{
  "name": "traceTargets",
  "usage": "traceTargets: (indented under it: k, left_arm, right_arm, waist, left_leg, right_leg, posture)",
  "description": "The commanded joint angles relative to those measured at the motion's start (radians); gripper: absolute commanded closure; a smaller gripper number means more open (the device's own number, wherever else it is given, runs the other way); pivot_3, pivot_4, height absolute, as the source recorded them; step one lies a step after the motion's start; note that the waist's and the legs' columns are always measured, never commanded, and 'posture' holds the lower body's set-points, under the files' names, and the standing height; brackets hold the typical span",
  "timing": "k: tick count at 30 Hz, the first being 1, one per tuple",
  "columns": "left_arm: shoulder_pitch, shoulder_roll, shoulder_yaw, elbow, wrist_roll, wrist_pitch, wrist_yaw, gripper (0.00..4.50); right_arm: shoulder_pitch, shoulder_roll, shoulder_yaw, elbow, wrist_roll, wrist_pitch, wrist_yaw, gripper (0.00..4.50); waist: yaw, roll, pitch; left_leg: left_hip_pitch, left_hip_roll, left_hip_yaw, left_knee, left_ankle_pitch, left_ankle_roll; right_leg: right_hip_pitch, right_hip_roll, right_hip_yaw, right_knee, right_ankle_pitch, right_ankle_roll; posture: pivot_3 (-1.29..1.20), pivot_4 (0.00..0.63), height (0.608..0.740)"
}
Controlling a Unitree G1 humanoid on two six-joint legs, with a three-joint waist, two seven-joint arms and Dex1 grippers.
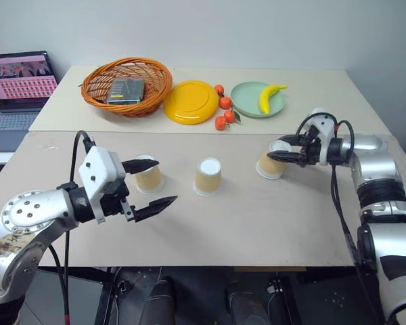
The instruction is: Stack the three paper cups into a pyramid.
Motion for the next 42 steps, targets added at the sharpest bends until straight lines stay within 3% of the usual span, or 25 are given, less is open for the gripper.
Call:
traceTargets:
  k: [1,23,36,37,38,40,42]
  left_arm:
    - [-0.009,-0.001,0.002,-0.009,0.016,-0.030,-0.006,0.00]
    - [-0.027,0.009,0.010,-0.006,0.027,-0.031,-0.010,0.00]
    - [-0.049,0.011,0.010,-0.013,0.021,-0.016,-0.002,0.00]
    - [-0.049,0.011,0.010,-0.014,0.021,-0.015,-0.001,0.00]
    - [-0.050,0.011,0.010,-0.013,0.021,-0.015,-0.001,0.00]
    - [-0.052,0.011,0.010,-0.012,0.021,-0.015,-0.001,0.00]
    - [-0.053,0.013,0.011,-0.010,0.021,-0.014,-0.003,0.00]
  right_arm:
    - [0.038,0.040,0.009,-0.154,0.049,0.069,0.019,1.84]
    - [0.199,0.123,0.072,-0.416,0.104,0.190,0.007,1.84]
    - [0.217,0.140,0.115,-0.409,0.069,0.156,-0.007,1.84]
    - [0.217,0.142,0.116,-0.412,0.072,0.157,-0.006,0.83]
    - [0.217,0.142,0.117,-0.414,0.076,0.159,-0.004,0.50]
    - [0.216,0.144,0.119,-0.420,0.081,0.145,-0.003,0.04]
    - [0.210,0.141,0.106,-0.449,0.103,0.156,0.002,0.04]
  waist:
    - [0.001,0.000,0.000]
    - [0.008,0.000,0.000]
    - [0.006,-0.001,0.000]
    - [0.006,-0.001,0.000]
    - [0.006,-0.001,0.000]
    - [0.007,-0.001,0.000]
    - [0.007,-0.001,0.000]
  left_leg:
    - [0.000,0.000,0.000,0.000,0.000,0.000]
    - [0.000,0.000,-0.001,0.001,0.000,0.000]
    - [0.000,0.000,-0.001,0.001,0.000,0.000]
    - [0.000,0.000,-0.001,0.001,0.000,0.000]
    - [0.000,0.000,-0.001,0.001,0.000,0.000]
    - [0.000,0.000,-0.001,0.001,0.000,0.000]
    - [0.000,0.000,-0.001,0.001,0.000,0.000]
  right_leg:
    - [0.000,0.000,0.000,0.000,0.000,0.000]
    - [0.000,0.000,-0.001,0.000,0.000,0.000]
    - [0.001,0.000,-0.001,0.000,0.000,0.000]
    - [0.001,0.000,-0.001,0.000,0.000,0.000]
    - [0.001,0.000,-0.001,0.000,0.000,0.000]
    - [0.001,0.000,-0.001,0.000,0.000,0.000]
    - [0.000,0.000,-0.001,0.000,0.000,0.000]
  posture:
    - [0.00,0.150,0.732]
    - [0.00,0.150,0.732]
    - [0.00,0.150,0.732]
    - [0.00,0.150,0.732]
    - [0.00,0.150,0.732]
    - [0.00,0.150,0.732]
    - [0.00,0.150,0.732]
